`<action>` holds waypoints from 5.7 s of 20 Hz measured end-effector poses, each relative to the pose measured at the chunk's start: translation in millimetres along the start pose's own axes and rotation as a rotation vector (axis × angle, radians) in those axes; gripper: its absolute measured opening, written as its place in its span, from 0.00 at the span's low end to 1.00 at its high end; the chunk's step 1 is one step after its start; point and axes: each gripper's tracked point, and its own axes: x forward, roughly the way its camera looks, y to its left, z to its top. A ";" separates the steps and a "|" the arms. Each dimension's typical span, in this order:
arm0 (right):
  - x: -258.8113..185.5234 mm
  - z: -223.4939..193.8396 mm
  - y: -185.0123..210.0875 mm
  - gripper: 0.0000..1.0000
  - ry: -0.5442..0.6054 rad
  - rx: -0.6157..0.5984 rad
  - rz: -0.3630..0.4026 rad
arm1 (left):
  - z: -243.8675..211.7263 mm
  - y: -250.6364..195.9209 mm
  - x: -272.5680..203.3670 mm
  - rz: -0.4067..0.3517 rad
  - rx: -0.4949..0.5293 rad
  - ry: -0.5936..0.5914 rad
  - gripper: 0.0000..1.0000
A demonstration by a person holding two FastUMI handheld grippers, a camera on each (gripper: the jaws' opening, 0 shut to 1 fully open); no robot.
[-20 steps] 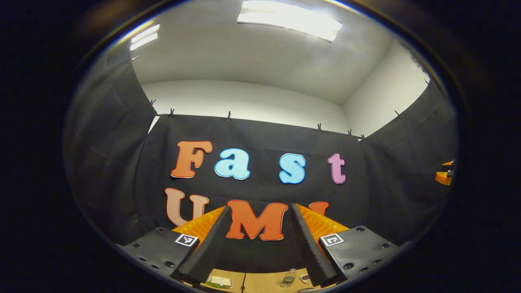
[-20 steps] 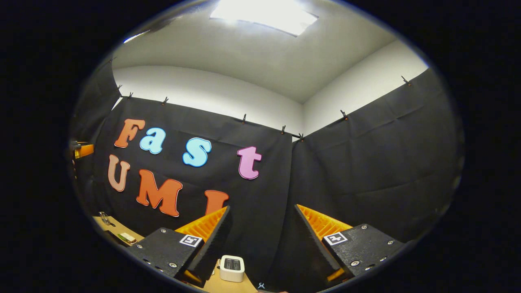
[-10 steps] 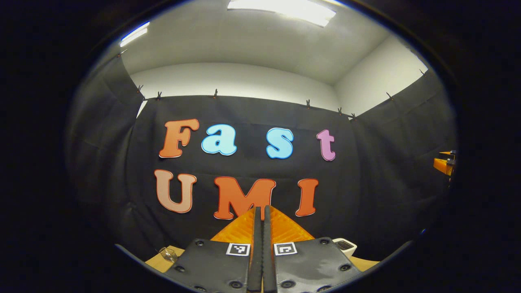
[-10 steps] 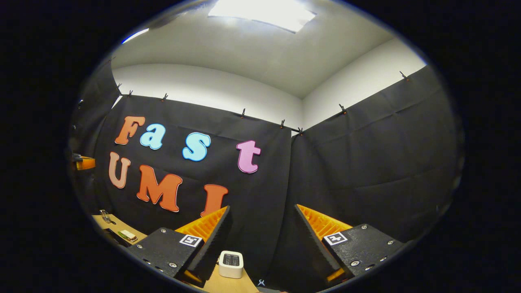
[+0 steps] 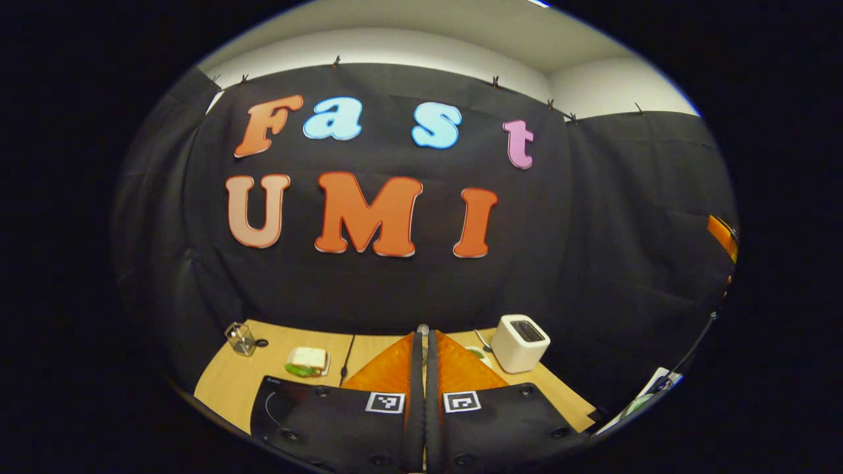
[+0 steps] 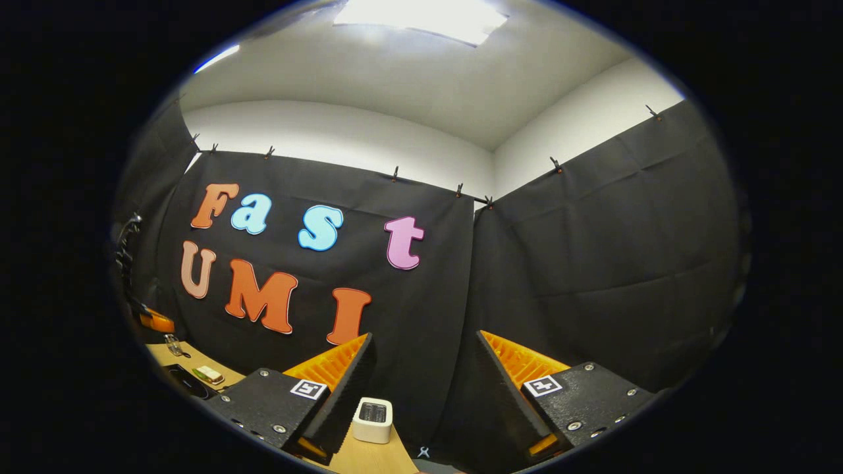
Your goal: First push the handle of the pot to place it horizontally, then grasp the pot with both hands and set it on the induction cooktop.
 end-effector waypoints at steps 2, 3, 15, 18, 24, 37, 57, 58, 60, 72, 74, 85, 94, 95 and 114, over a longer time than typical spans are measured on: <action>-0.1 -7.9 -4.1 0.93 0.011 0.009 0.014 | -31.4 -11.9 4.1 -0.006 0.006 0.072 0.07; -0.3 -11.9 -5.8 0.93 0.015 0.018 0.022 | -51.5 -16.5 7.7 -0.004 0.018 0.107 0.07; 5.6 -62.6 -23.7 0.93 0.084 0.104 0.100 | -239.3 -58.2 -17.4 0.064 -0.111 0.622 0.08; 5.4 -69.5 -29.2 0.93 0.096 0.109 0.092 | -268.9 -63.1 -19.1 0.064 -0.177 0.723 0.08; 6.8 -81.0 -36.4 0.93 0.125 0.128 0.046 | -322.5 -70.4 -27.4 0.033 -0.254 0.905 0.08; 0.1 -98.6 -19.3 0.93 0.196 0.116 -0.019 | -388.6 -69.6 -41.3 -0.008 -0.416 1.143 0.08; -1.3 -125.5 33.7 0.93 0.294 0.093 0.022 | -397.0 -5.8 -14.8 0.254 -0.320 1.186 0.08; -0.7 -126.9 34.6 0.93 0.299 0.097 0.020 | -395.3 -0.4 -14.5 0.273 -0.310 1.181 0.08; 0.6 -129.7 37.3 0.93 0.311 0.109 0.019 | -393.8 7.1 -13.7 0.306 -0.313 1.174 0.08; 4.4 -144.8 74.3 0.94 0.366 0.122 0.058 | -369.2 71.8 15.3 0.414 -0.263 1.040 0.08; 3.2 -147.2 80.9 0.93 0.378 0.124 0.067 | -367.9 76.5 20.2 0.403 -0.254 1.026 0.08; -16.0 -164.2 89.2 0.98 0.463 0.190 0.013 | -346.5 84.3 68.6 0.303 -0.051 0.958 0.08; -25.3 -183.7 103.7 0.93 0.539 0.166 -0.015 | -334.6 89.7 125.3 0.180 0.094 0.881 0.08; -26.0 -185.4 106.0 0.93 0.547 0.160 -0.017 | -335.0 89.1 130.2 0.166 0.105 0.877 0.08; -11.3 -248.3 141.2 0.94 0.691 0.139 0.004 | -269.0 72.8 147.3 -0.013 -0.011 0.724 0.40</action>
